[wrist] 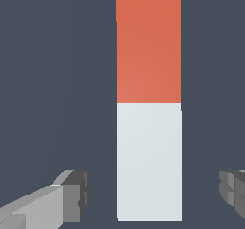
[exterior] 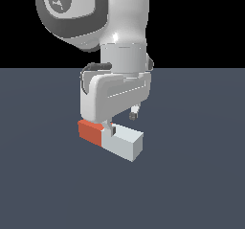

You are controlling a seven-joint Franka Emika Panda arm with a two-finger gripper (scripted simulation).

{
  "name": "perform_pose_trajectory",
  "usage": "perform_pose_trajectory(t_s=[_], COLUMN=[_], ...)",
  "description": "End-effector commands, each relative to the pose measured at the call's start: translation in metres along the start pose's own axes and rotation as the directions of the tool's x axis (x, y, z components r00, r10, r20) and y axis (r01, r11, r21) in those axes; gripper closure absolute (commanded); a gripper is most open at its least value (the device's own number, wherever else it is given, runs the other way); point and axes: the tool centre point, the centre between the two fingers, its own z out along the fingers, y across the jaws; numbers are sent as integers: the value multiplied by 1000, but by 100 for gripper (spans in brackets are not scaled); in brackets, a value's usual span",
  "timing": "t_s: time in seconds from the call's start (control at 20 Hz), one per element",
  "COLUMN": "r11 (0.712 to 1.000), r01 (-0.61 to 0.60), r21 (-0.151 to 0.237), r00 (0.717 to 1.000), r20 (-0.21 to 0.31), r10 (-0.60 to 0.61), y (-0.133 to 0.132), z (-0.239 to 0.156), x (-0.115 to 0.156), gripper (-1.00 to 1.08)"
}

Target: Insert the peg into the horizontal hole in a box.

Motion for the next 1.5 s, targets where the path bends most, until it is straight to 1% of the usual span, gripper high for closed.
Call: perform_pose_trajectory(t_s=[0.0, 0.2, 0.55, 0.8, 0.85, 1.45], r11=[1000, 1000, 1000, 1000, 1000, 1000], r01=[0, 1, 5, 5, 5, 3], r21=[0, 0, 0, 0, 0, 0], r00=[1000, 1000, 1000, 1000, 1000, 1000], r20=[0, 0, 1, 1, 1, 0], r10=[0, -1, -5, -5, -5, -3], y=[0, 0, 0, 0, 0, 1], z=[0, 9, 43, 50, 50, 50], x=[0, 0, 1, 0, 0, 1], gripper=[-92, -92, -92, -92, 108, 108])
